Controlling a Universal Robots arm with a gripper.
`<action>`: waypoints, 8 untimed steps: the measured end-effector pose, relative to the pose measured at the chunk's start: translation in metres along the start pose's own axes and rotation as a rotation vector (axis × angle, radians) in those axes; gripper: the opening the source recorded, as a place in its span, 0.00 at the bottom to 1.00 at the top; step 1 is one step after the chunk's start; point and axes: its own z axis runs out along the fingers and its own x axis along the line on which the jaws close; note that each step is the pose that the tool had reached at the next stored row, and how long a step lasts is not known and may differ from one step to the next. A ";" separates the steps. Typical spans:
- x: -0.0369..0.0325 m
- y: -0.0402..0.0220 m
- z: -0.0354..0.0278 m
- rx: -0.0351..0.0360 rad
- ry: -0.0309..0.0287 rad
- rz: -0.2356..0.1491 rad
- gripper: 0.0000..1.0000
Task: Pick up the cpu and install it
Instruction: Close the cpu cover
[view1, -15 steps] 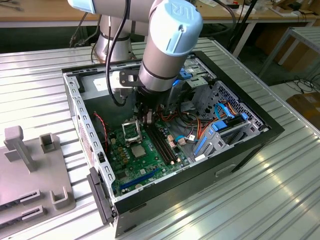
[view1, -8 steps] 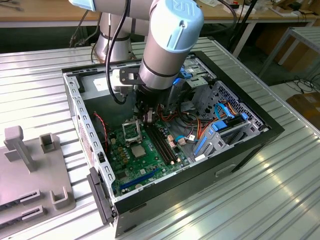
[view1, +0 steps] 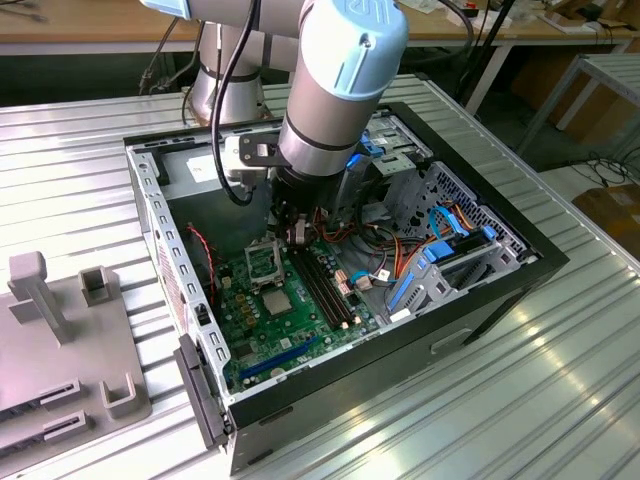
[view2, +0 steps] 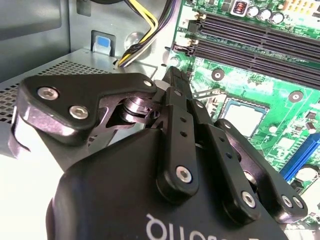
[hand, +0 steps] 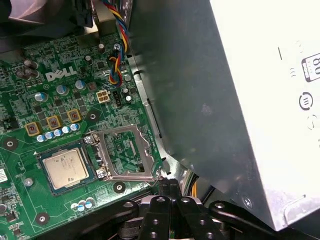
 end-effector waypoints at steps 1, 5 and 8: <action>-0.0001 0.0000 -0.0004 0.0002 0.0015 0.000 0.11; -0.0005 0.0000 -0.0022 0.0010 0.0075 0.000 0.11; -0.0009 0.0001 -0.0043 0.0016 0.0132 0.000 0.11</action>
